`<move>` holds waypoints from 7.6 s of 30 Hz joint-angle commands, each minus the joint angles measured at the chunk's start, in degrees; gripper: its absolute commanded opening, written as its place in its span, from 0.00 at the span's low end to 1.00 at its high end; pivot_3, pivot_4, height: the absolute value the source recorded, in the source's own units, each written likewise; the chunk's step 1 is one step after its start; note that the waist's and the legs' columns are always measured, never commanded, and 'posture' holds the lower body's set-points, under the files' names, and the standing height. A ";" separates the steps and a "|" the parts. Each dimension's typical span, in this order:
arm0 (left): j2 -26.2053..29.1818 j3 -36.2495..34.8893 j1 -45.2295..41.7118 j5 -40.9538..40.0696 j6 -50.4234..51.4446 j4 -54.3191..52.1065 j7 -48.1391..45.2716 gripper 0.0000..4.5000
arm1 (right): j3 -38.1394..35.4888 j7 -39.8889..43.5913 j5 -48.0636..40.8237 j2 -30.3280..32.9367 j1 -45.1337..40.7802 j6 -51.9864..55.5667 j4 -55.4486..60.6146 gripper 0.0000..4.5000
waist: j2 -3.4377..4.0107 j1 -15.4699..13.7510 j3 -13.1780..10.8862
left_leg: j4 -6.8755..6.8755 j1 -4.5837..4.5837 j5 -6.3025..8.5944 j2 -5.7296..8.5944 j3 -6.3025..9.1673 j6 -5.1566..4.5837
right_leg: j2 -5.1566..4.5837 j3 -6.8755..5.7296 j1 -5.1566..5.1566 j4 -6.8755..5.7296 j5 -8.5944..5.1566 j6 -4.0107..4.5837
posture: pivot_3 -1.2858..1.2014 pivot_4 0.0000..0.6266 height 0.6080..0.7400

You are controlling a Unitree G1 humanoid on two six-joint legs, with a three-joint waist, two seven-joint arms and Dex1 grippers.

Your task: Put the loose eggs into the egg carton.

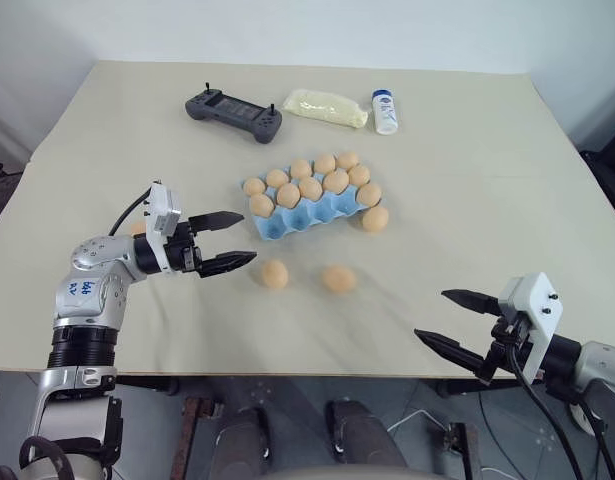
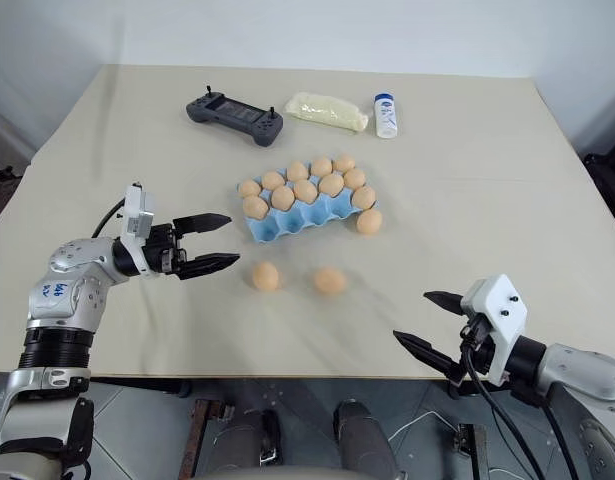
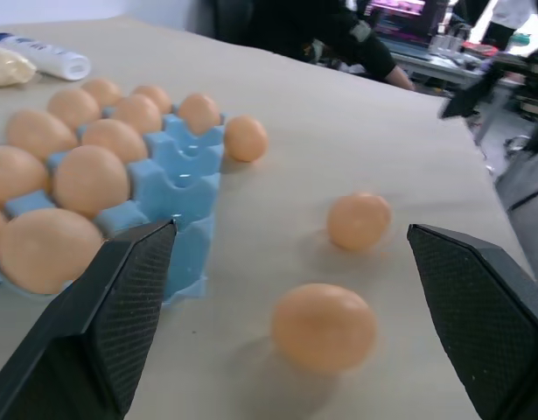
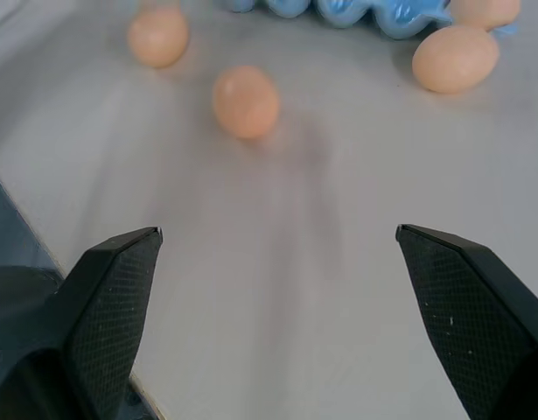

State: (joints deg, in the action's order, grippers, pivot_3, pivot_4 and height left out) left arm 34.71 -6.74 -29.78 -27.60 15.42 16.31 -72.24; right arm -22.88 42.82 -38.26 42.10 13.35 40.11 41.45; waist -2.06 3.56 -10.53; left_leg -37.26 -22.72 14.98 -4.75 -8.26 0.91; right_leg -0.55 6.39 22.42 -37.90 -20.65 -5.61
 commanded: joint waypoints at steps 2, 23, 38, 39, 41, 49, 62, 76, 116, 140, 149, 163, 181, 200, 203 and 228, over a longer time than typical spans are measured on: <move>0.53 -1.48 0.77 -1.11 -2.23 -1.25 -1.60 1.00 | 6.15 -4.35 -0.24 -3.65 -6.33 -0.67 -0.75 1.00 | -0.02 0.03 0.01 | 0.06 0.02 -0.03 -0.04 0.01 -0.03 | 0.00 -0.01 0.01 0.01 0.03 0.04 | 0.52 0.24 1.00; 3.46 -5.32 8.54 -3.93 -1.05 -9.07 -1.87 1.00 | 30.68 -0.08 13.24 -15.24 -28.77 -10.41 -26.48 1.00 | -0.02 -0.05 0.01 | 0.09 -0.30 -0.10 -0.13 -0.06 0.18 | -0.01 -0.06 0.31 0.13 0.02 0.06 | 0.52 0.24 1.00; 4.02 -3.47 12.57 0.28 -6.66 -8.47 -1.80 1.00 | 33.58 -0.33 18.79 -19.60 -34.36 -12.59 -33.96 0.81 | -0.02 1.23 0.01 | 0.10 -0.33 -0.10 -0.15 -0.06 0.20 | -0.02 -0.07 0.34 0.12 0.02 0.06 | 0.52 0.24 1.00; 4.09 -3.36 13.01 0.70 -7.14 -8.47 -1.75 1.00 | 33.38 -0.18 18.72 -19.59 -34.33 -12.70 -33.77 0.73 | -0.02 1.36 0.01 | 0.10 -0.33 -0.10 -0.16 -0.06 0.20 | -0.02 -0.07 0.34 0.12 0.02 0.06 | 0.52 0.24 1.00; 4.01 -3.24 13.48 1.17 -7.96 -8.47 -1.45 1.00 | 32.86 -0.38 18.73 -19.65 -34.33 -13.00 -33.51 0.57 | -0.02 1.39 0.01 | 0.10 -0.32 -0.10 -0.18 -0.07 0.20 | -0.01 -0.06 0.34 0.11 0.02 0.06 | 0.52 0.24 1.00; 2.85 -3.95 13.26 0.72 -9.50 -8.25 0.67 1.00 | 28.17 -2.55 16.54 -19.82 -38.97 -11.90 -29.87 0.35 | -0.02 1.41 0.01 | 0.09 -0.32 -0.11 -0.17 -0.05 0.19 | -0.04 -0.07 0.35 0.07 0.02 0.06 | 0.52 0.24 1.00; 0.49 -3.65 13.62 0.48 -10.65 -9.53 3.78 1.00 | 26.94 -10.14 27.18 -26.17 -61.82 -25.58 -62.29 0.35 | 0.02 1.92 -0.01 | 0.12 -0.34 -0.11 -0.16 -0.18 0.21 | -0.06 -0.09 0.46 0.09 0.01 0.07 | 0.52 0.24 1.00; 0.44 -4.40 14.79 0.46 -11.73 -10.23 6.13 1.00 | 27.89 -9.66 32.62 -30.37 -66.11 -35.70 -76.97 0.65 | 0.06 4.34 -0.04 | 0.10 -0.38 -0.19 -0.29 -0.22 0.34 | -0.03 -0.17 0.57 -0.06 0.01 0.07 | 0.52 0.24 1.00; -0.07 -4.48 11.19 0.74 -14.75 -3.03 5.61 1.00 | 11.36 0.33 13.09 -5.22 -24.92 -8.50 -21.22 1.00 | 0.16 2.47 -0.10 | 0.14 -0.29 -0.11 -0.25 -0.16 0.27 | -0.04 -0.15 0.42 0.07 0.02 0.06 | 0.52 0.24 1.00; 1.10 -6.03 13.72 -0.10 -13.12 -8.52 7.81 1.00 | 22.18 -5.95 26.41 -24.33 -55.21 -29.77 -69.67 1.00 | 0.20 2.94 -0.13 | 0.12 -0.32 -0.13 -0.29 -0.22 0.32 | -0.01 -0.17 0.47 0.08 0.02 0.05 | 0.52 0.24 1.00; 0.96 -6.84 15.82 -0.22 -12.84 -10.71 9.14 1.00 | 22.93 -6.09 28.13 -26.28 -57.07 -30.51 -75.46 1.00 | 0.21 3.08 -0.13 | 0.10 -0.31 -0.14 -0.30 -0.22 0.33 | -0.01 -0.18 0.47 0.02 0.02 0.05 | 0.52 0.24 1.00; 0.86 -6.91 15.42 -0.11 -12.93 -9.94 9.18 1.00 | 21.28 -7.40 25.94 -24.80 -51.90 -21.23 -59.57 0.51 | 0.22 3.05 -0.13 | 0.14 -0.32 -0.15 -0.30 -0.21 0.34 | -0.02 -0.19 0.47 0.04 0.02 0.05 | 0.52 0.24 1.00; -0.43 -6.04 13.31 0.55 -14.76 -6.83 8.73 1.00 | 28.00 -10.05 25.78 -32.31 -60.67 -16.14 -55.13 0.51 | 0.20 3.98 -0.13 | 0.16 -0.33 -0.19 -0.28 -0.18 0.32 | -0.01 -0.24 0.54 -0.03 0.06 0.12 | 0.52 0.24 1.00; 0.23 -7.91 17.52 -0.40 -13.89 -11.93 11.27 1.00 | 29.44 -5.23 28.54 -35.12 -64.64 -24.13 -65.59 0.99 | 0.21 4.65 -0.13 | 0.12 -0.54 -0.17 -0.55 -0.42 0.57 | 0.00 -0.54 1.05 -0.35 0.03 0.13 | 0.52 0.24 1.00; 0.37 -8.35 18.03 -0.21 -13.75 -12.87 12.22 1.00 | 28.79 -2.71 27.36 -33.43 -63.66 -23.13 -61.40 0.99 | 0.21 4.48 -0.13 | 0.11 -0.55 -0.17 -0.53 -0.42 0.56 | -0.03 -0.54 1.04 -0.35 0.03 0.13 | 0.52 0.24 1.00; -14.59 -4.48 32.69 4.89 11.46 -54.72 59.05 1.00 | 24.35 44.74 14.67 -8.70 -53.95 -33.42 -65.14 0.99 | 0.15 4.17 -0.17 | 0.09 0.27 -0.01 -0.40 -0.32 0.29 | -0.07 -0.40 -0.11 0.18 0.06 0.09 | 0.52 0.24 1.00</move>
State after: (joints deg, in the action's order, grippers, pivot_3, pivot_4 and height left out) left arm 20.36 -12.21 2.09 -22.43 24.96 -33.79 -14.69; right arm 1.96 85.04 -23.09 32.53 -39.19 7.39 -23.57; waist -1.91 7.73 -10.70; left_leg -37.14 -22.32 14.99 -5.14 -8.60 1.19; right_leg -0.62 6.01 22.19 -37.71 -20.59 -5.52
